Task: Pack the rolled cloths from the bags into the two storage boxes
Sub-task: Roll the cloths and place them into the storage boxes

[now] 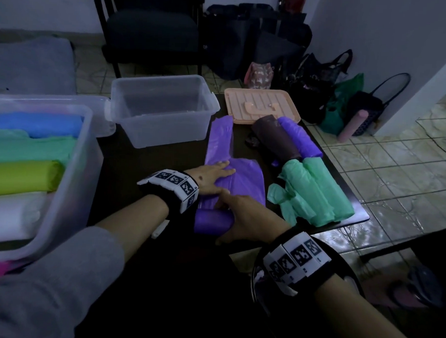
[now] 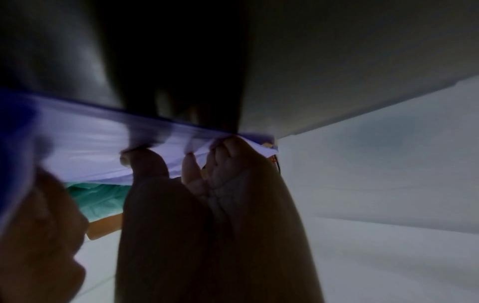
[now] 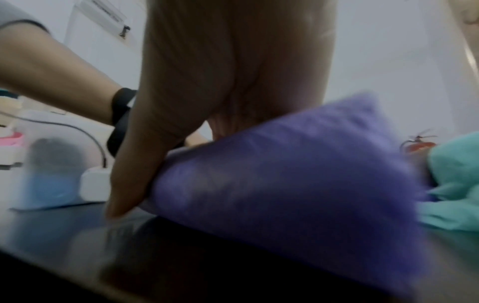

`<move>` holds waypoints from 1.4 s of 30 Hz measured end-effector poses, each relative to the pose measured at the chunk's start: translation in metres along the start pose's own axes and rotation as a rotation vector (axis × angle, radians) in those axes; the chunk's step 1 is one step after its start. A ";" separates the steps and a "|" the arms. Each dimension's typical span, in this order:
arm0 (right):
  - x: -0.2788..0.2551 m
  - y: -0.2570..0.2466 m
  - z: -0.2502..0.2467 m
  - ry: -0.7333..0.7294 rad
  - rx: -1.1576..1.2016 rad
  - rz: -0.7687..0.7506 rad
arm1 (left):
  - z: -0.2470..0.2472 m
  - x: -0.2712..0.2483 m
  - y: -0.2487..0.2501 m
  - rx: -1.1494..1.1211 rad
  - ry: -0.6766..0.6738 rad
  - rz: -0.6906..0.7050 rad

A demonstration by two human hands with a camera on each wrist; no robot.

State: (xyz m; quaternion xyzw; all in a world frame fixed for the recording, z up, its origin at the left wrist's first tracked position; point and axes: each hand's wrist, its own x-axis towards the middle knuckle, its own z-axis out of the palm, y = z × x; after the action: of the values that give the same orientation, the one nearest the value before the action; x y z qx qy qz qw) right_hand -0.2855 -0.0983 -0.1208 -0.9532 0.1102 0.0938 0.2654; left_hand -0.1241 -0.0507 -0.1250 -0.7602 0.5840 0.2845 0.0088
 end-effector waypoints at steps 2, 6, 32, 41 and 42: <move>0.000 0.001 -0.004 0.026 0.047 -0.008 | 0.001 -0.002 0.000 -0.047 0.050 0.012; 0.004 0.002 -0.017 -0.035 0.016 -0.007 | 0.004 -0.009 0.000 -0.192 0.219 -0.011; 0.010 -0.012 -0.011 0.149 -0.398 0.156 | -0.015 -0.044 0.010 -0.197 -0.002 -0.206; 0.011 -0.011 0.006 0.160 -0.461 0.207 | -0.019 -0.050 0.008 -0.242 0.121 -0.148; 0.013 -0.010 0.004 0.156 -0.441 0.219 | -0.017 -0.053 0.009 -0.230 0.120 -0.129</move>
State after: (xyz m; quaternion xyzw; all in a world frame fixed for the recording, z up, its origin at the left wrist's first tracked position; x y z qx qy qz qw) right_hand -0.2704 -0.0897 -0.1224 -0.9747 0.2101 0.0698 0.0302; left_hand -0.1334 -0.0121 -0.0844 -0.8077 0.4971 0.3025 -0.0951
